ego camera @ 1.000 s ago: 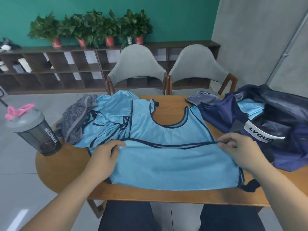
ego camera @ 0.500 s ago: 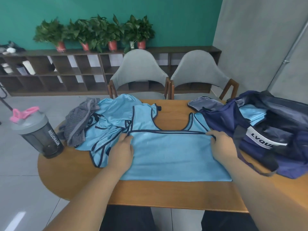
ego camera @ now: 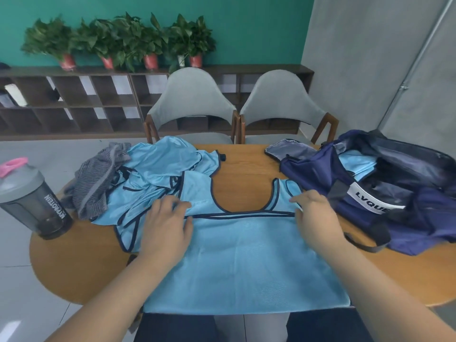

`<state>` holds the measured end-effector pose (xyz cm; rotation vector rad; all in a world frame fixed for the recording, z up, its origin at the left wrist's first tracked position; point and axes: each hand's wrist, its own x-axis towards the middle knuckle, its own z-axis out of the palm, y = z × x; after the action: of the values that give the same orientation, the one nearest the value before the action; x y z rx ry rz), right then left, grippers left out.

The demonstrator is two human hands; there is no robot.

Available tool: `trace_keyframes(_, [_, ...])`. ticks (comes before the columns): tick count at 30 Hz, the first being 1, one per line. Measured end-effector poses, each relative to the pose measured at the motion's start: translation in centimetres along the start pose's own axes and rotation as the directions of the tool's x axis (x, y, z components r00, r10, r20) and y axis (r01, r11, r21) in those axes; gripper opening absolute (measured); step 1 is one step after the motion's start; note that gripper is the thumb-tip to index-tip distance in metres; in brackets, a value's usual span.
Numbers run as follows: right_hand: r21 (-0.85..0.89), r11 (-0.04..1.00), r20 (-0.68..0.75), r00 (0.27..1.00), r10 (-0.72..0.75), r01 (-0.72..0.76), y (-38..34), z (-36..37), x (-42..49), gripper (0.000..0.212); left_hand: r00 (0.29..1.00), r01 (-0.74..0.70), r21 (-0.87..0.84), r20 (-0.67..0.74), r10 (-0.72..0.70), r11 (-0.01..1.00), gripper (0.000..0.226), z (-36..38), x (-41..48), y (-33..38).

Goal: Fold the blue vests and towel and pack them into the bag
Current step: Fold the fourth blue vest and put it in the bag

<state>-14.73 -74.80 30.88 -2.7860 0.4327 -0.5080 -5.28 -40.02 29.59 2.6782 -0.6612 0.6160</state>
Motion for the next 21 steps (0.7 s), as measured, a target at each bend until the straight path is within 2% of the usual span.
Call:
trace_keyframes(3, [0.107,0.994,0.179,0.984,0.0,-0.02,-2.2,1.8,3.3,0.052,0.993,-0.085,-0.16,0.065,0.096,0.984,0.031,2.0,2.5,3.9])
trace_keyframes(5, [0.071,0.992,0.277,0.957,0.084,-0.108,-2.5,3.7,4.9,0.051,0.98,-0.096,-0.21,0.149,0.129,0.973,0.039,4.0,3.6,5.2])
trace_keyframes(8, [-0.113,0.977,0.237,0.95,0.205,-0.183,-1.9,5.5,5.5,0.047,0.954,-0.077,-0.144,0.277,0.114,0.987,0.055,6.4,3.7,4.7])
trace_keyframes(11, [-0.201,0.964,0.22,0.951,0.219,-0.176,-1.1,5.6,5.0,0.064,0.944,-0.006,-0.125,0.325,0.046,0.992,0.068,7.1,3.2,4.0])
trace_keyframes(14, [-0.266,0.949,0.205,0.951,0.23,-0.173,-0.7,5.5,5.2,0.077,0.936,-0.017,-0.108,0.347,0.053,0.994,0.068,7.1,3.3,4.3])
trace_keyframes(18, [-0.197,0.979,0.159,0.984,0.082,-0.05,-1.1,5.6,6.4,0.055,0.944,0.002,-0.118,0.328,0.037,0.993,0.064,6.9,3.2,4.6])
trace_keyframes(21, [-0.15,0.988,0.157,0.985,0.066,-0.043,-1.1,6.1,7.1,0.048,0.95,0.004,-0.135,0.31,0.038,0.991,0.063,6.8,3.0,4.6])
